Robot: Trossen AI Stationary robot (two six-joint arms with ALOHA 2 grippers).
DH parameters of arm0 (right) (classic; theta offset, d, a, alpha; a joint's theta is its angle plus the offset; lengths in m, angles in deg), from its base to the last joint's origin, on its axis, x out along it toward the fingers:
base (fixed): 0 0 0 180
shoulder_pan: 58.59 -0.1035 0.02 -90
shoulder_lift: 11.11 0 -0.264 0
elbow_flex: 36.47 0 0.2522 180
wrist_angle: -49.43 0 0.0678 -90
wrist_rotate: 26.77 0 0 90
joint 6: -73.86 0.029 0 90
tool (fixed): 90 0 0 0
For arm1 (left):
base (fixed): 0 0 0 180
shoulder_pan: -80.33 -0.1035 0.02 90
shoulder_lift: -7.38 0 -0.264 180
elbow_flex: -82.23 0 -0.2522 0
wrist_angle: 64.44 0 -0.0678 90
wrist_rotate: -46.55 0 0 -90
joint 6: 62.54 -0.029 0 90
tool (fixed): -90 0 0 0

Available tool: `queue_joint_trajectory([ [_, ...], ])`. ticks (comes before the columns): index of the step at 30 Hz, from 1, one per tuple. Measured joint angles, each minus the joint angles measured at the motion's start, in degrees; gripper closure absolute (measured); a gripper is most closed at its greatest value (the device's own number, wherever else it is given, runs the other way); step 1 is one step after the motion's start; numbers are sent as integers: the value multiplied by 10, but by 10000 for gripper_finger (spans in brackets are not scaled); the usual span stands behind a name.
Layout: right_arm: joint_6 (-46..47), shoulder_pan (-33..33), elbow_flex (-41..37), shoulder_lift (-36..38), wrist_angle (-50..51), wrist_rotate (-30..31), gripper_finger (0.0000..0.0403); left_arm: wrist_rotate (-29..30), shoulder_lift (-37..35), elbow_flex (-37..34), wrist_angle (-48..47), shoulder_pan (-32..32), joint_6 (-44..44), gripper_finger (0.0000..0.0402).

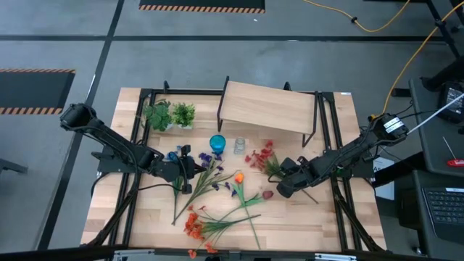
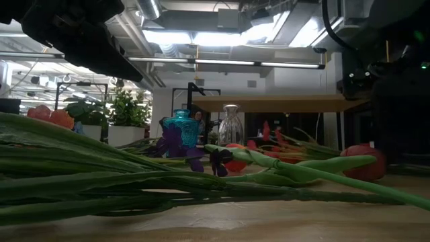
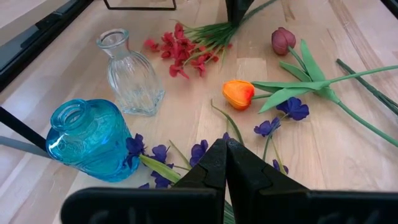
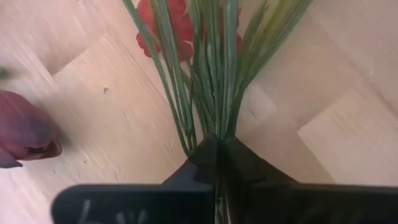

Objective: Pick and place flowers into a vace then onto a shelf
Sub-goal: Put the red flowers into the transparent vase

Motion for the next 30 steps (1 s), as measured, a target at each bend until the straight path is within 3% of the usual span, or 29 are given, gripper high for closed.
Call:
queue_joint_trajectory([
  [12, -13, 0, -1, 10, 3, 1, 399, 7, 0, 0, 0, 0, 0, 398],
  [20, -38, 0, 41, 72, 106, 19, 401, 10, 0, 0, 0, 0, 0, 398],
  [30, -111, 1, 65, 157, 118, 41, 401, 10, 0, 0, -17, 0, 0, 398],
])
